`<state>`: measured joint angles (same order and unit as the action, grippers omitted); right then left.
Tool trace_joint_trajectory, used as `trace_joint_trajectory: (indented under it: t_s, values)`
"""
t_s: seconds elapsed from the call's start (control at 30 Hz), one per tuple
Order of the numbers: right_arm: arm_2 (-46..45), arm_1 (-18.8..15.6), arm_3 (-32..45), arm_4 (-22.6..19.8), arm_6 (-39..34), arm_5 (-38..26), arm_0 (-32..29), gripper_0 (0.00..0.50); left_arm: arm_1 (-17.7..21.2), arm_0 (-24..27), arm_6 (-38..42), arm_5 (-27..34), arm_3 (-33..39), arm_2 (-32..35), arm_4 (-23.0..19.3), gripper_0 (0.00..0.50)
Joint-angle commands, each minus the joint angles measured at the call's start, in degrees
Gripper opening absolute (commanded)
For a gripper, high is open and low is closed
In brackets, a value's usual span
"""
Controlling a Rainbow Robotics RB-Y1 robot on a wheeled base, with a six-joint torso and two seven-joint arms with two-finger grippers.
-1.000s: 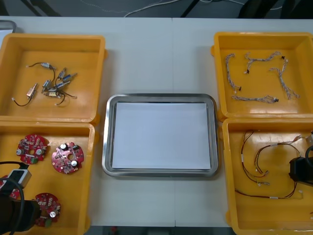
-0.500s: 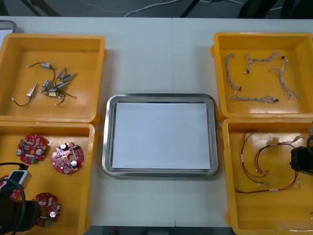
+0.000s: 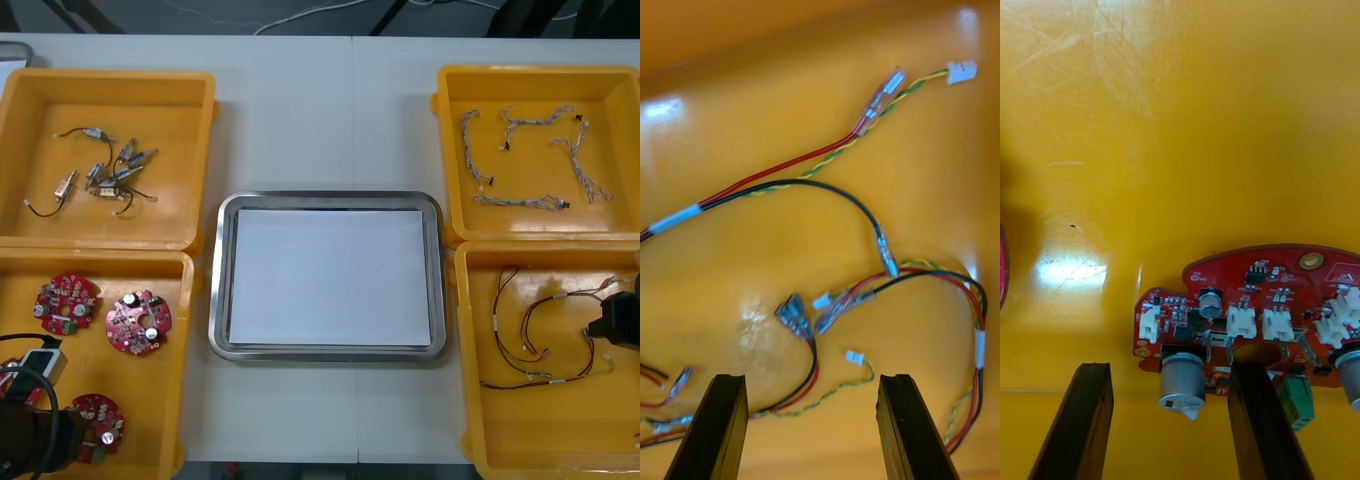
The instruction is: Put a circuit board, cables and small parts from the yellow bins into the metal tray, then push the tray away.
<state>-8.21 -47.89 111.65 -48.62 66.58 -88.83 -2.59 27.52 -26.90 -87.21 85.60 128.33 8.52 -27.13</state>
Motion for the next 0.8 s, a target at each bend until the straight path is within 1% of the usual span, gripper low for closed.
trace_joint_trajectory:
  t_s: [0.03, 0.07, 0.13, 0.17, 0.23, 0.37, 0.53, 0.6, 0.67, 0.8]
  values:
    - [-5.94, 3.86, 6.03, 0.55, -2.25, -5.57, 0.66, 0.5, -1.15, -2.01, -6.13, -0.52, 0.08, -1.4, 1.03, 0.368]
    - [-6.9, 4.91, 7.18, 0.81, -4.18, -7.32, 0.66, 0.5, -1.24, -2.01, -6.13, -0.61, 0.08, -1.58, 1.03, 0.34]
    - [-8.13, 6.49, 8.84, 0.9, -7.43, -9.61, 0.57, 0.5, -1.24, -2.01, -6.13, -0.79, 0.08, -1.75, 1.21, 0.307]
    - [-8.84, 7.46, 9.9, 0.99, -9.45, -10.84, 0.4, 0.5, -1.15, -2.1, -6.13, -0.79, 0.08, -1.75, 1.29, 0.294]
    - [-9.72, 8.78, 11.22, 1.16, -12.62, -12.16, 0.05, 0.5, -1.24, -2.01, -6.22, -0.79, 0.08, -1.84, 1.38, 0.284]
    - [-10.42, 10.53, 14.12, 1.78, -20.44, -12.69, -1.62, 0.5, -1.33, -2.01, -6.13, -1.14, 0.08, -2.11, 1.82, 0.273]
    - [-10.33, 11.59, 16.32, 2.48, -29.32, -11.98, -3.38, 0.5, -1.68, -2.28, -6.22, -1.14, 0.08, -2.19, 2.0, 0.275]
    - [-10.33, 12.38, 17.02, 2.92, -33.36, -11.98, -4.0, 0.5, -1.68, -2.54, -6.22, -1.14, 0.08, -2.11, 1.82, 0.296]
    - [-10.33, 12.91, 17.37, 3.18, -36.52, -11.98, -4.44, 0.5, -1.68, -2.8, -6.31, -1.23, 0.25, -2.02, 1.65, 0.299]
    - [-10.33, 14.23, 17.72, 4.15, -42.85, -12.16, -5.14, 0.5, -1.68, -3.86, -6.92, -2.98, 0.43, -1.84, 2.0, 0.266]
